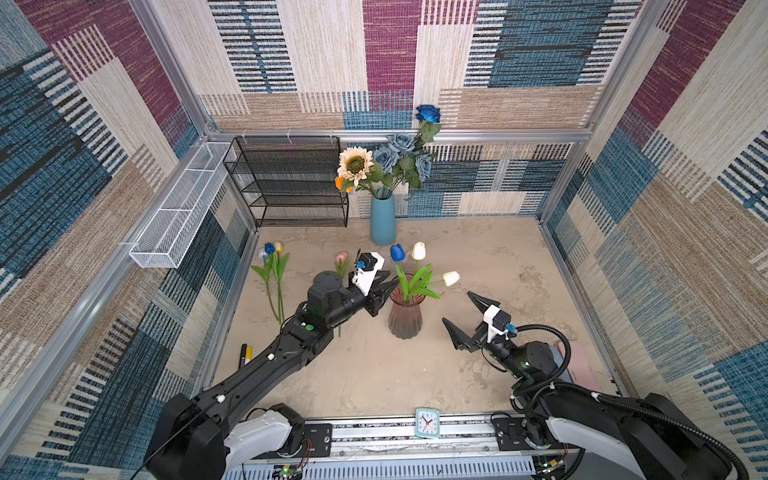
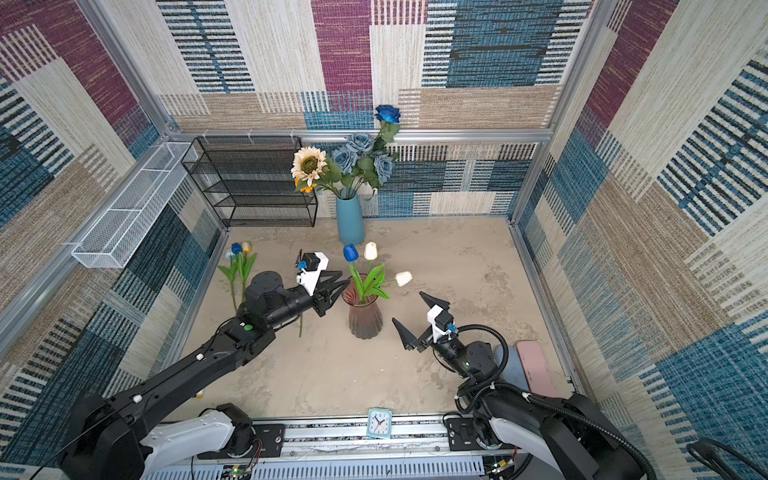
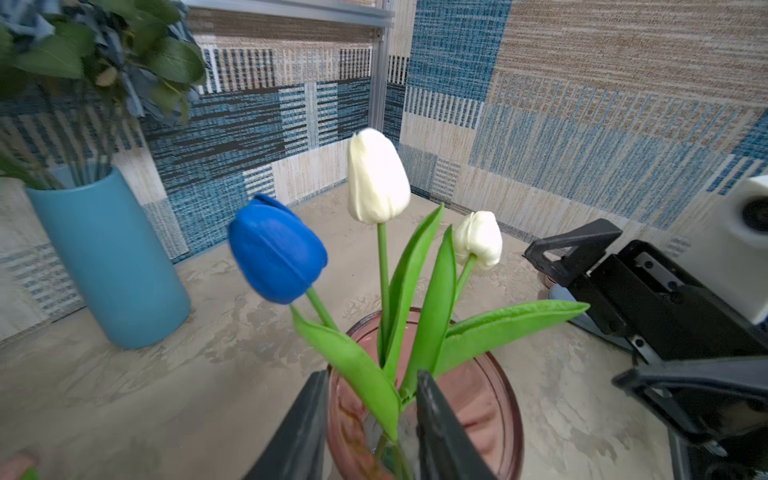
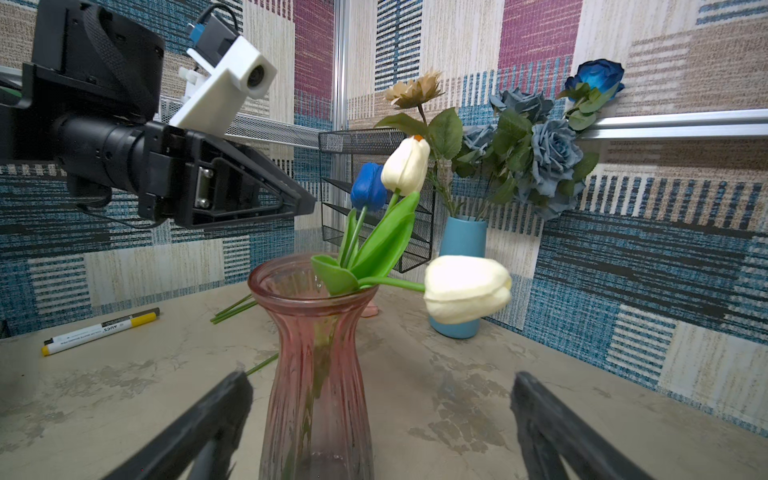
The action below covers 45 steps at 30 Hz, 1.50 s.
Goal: Arrange the flowers into the vase
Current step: 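Lower the blue tulip stem into the pink vase and open the left gripper, then move the left gripper back to the loose tulips and grasp a stem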
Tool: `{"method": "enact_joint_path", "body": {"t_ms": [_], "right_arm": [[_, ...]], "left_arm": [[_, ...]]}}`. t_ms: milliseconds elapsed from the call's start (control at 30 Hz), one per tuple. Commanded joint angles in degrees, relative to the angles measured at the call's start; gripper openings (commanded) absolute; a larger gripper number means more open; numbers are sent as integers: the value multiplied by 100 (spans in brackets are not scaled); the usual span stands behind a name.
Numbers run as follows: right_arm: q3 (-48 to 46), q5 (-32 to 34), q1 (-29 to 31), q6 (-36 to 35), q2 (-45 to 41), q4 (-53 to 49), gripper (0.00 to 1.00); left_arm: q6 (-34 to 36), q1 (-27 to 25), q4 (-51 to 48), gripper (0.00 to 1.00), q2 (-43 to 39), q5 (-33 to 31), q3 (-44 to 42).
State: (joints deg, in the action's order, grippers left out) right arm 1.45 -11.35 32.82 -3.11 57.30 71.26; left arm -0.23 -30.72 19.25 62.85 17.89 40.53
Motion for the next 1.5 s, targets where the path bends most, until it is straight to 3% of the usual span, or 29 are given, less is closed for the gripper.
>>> {"method": "enact_joint_path", "body": {"t_ms": [0,100,233,400,567,733,1467], "right_arm": [[4,37,5,12,-34,221,100],[4,29,5,22,-52,222,100],[-5,38,5,22,-61,221,100],[4,55,5,8,-43,212,100],[13,54,7,-11,-42,197,100],[4,89,5,-31,-78,160,100],[-67,79,5,-31,-254,168,100]], "left_arm": [[12,339,-189,48,-342,-848,-195],[-546,980,-725,61,-277,-1485,-132],[-1233,1677,-2239,62,700,-2192,559],[-1139,1798,-3829,62,2589,-2151,1846],[-1103,1764,-4835,45,4114,-1909,2929],[-1260,1683,-4947,45,4356,-2401,3043],[-1120,1683,-5846,41,5266,-2488,4020]]}}
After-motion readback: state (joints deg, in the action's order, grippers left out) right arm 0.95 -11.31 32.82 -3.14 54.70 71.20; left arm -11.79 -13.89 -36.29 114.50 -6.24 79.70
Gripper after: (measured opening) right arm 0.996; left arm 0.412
